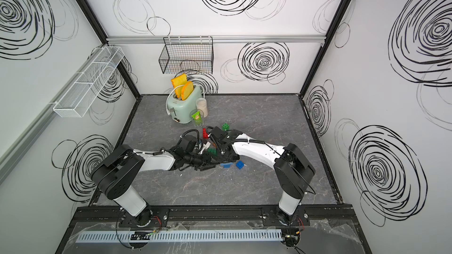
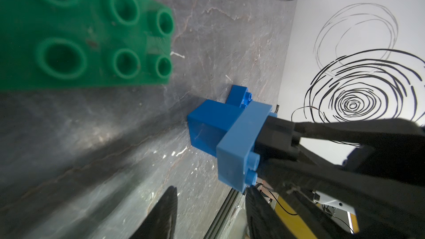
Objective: Assemble the letter f with lego
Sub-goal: Assemble the lego brick with the lego brick.
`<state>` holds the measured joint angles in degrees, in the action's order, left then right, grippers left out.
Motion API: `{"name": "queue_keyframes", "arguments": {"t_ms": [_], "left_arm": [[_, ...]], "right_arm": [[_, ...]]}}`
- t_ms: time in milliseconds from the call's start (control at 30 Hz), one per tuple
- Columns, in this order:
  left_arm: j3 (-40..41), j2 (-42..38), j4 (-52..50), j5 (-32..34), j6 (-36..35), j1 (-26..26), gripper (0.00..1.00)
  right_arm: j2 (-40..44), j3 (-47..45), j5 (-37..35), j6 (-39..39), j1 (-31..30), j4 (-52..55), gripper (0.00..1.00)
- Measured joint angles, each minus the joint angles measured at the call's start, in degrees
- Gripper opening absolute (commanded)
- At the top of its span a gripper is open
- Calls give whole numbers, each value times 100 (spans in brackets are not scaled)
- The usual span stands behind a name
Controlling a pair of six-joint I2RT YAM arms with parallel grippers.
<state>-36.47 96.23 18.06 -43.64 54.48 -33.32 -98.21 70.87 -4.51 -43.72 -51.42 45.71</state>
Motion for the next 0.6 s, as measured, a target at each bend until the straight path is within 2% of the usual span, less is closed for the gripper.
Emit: {"name": "queue_keyframes", "arguments": {"t_ms": [333,600], "left_arm": [[-85,-118,-289,50,-190,76,55],[-85,-789,-944,199,-560,428,63]], "right_arm": [[-9,0,-39,-4,-26,-7,30],[-9,-2,-35,-4,-26,-11,30]]}}
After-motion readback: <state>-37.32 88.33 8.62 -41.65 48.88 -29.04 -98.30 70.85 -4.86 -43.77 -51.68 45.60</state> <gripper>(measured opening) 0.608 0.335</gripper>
